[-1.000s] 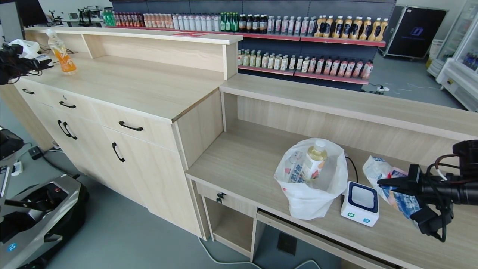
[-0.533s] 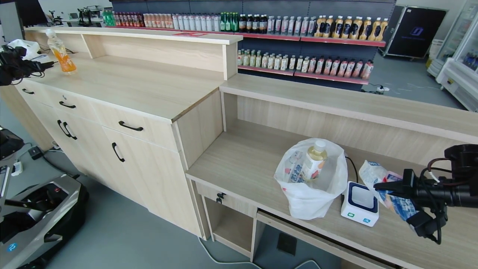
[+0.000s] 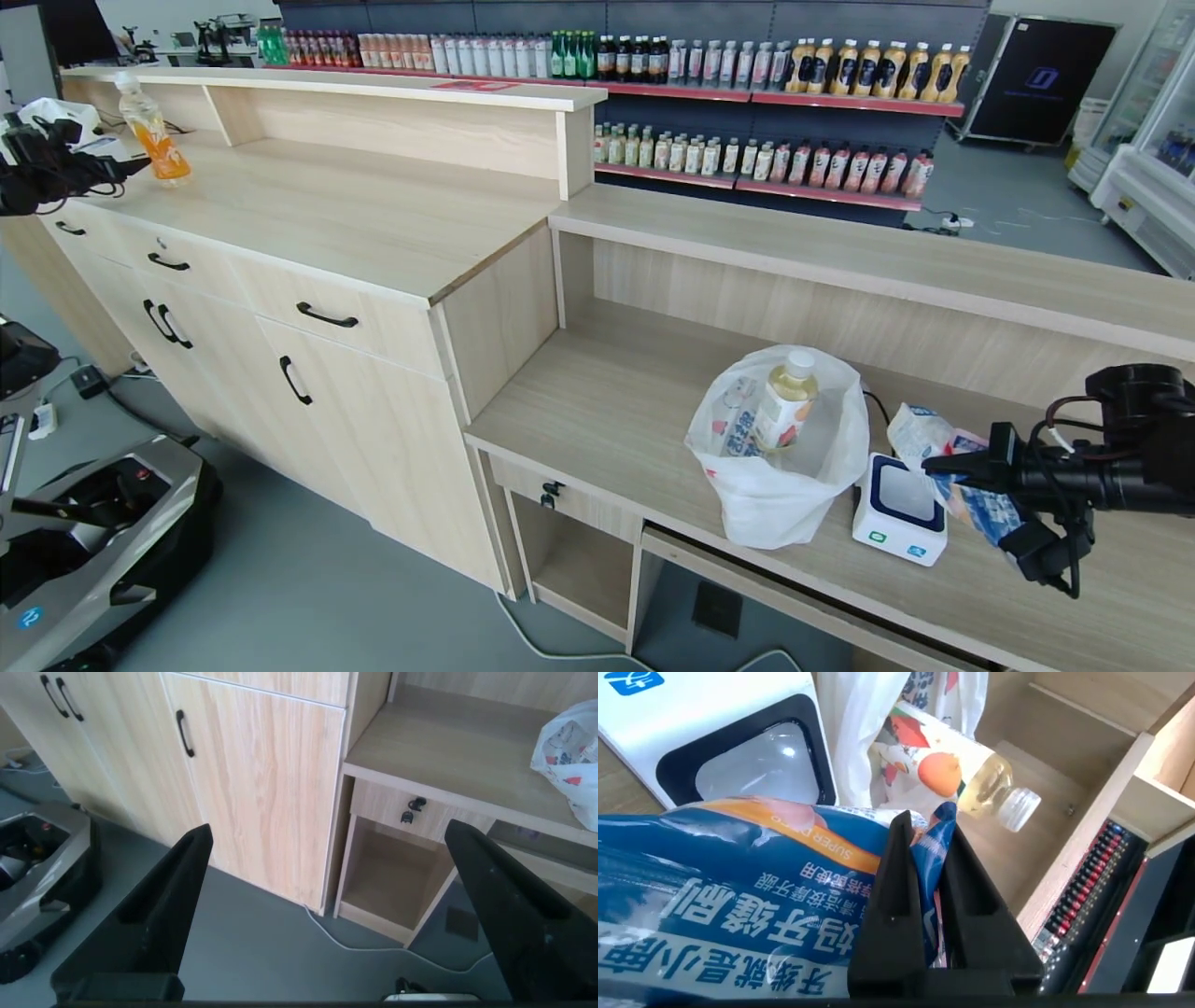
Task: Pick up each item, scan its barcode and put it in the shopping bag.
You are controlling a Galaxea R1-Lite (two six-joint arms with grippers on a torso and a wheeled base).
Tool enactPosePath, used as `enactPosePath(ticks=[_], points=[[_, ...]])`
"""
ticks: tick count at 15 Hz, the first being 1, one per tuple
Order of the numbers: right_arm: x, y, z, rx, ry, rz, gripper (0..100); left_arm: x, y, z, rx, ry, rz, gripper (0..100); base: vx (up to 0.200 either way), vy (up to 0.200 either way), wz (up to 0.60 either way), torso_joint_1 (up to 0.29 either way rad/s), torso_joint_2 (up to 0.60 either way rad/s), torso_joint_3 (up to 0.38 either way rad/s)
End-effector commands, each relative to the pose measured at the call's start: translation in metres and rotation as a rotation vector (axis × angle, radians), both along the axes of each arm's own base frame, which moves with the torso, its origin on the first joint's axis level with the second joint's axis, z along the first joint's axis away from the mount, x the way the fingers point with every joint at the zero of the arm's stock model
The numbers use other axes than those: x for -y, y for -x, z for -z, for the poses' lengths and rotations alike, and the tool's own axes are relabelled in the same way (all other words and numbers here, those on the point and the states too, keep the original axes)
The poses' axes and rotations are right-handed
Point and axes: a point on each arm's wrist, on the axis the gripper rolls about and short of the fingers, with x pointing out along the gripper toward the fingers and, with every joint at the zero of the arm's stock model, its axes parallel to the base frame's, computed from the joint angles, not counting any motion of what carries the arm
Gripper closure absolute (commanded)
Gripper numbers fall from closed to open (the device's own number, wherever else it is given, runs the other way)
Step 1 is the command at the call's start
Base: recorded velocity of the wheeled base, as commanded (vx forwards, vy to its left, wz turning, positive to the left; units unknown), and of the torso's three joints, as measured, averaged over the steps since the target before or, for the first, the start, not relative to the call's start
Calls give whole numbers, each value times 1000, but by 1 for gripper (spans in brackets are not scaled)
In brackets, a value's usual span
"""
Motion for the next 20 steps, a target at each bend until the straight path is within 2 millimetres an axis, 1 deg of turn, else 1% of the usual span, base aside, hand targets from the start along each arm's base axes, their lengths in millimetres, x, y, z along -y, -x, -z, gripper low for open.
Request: enactPosePath(ticks=[1, 6, 9, 14, 16, 18, 20], points=[[1, -4, 10, 18, 44, -45, 100, 0, 0, 0, 0, 0, 0, 0, 0, 0, 0, 0, 0, 0], [-6, -20, 24, -3, 40, -74, 100, 0, 0, 0, 0, 0, 0, 0, 0, 0, 0, 0, 0, 0], [-7, -22, 27, -10, 36, -80, 100, 0, 0, 0, 0, 0, 0, 0, 0, 0, 0, 0, 0, 0], [-8, -17, 22, -8, 35, -81, 100, 0, 0, 0, 0, 0, 0, 0, 0, 0, 0, 0, 0, 0], [-9, -12, 19, -44, 27, -77, 100, 0, 0, 0, 0, 0, 0, 0, 0, 0, 0, 0, 0, 0], [-10, -5, 11, -69, 27, -68, 100, 0, 0, 0, 0, 0, 0, 0, 0, 0, 0, 0, 0, 0], [-10, -1, 10, -91, 38, -53, 100, 0, 0, 0, 0, 0, 0, 0, 0, 0, 0, 0, 0, 0]])
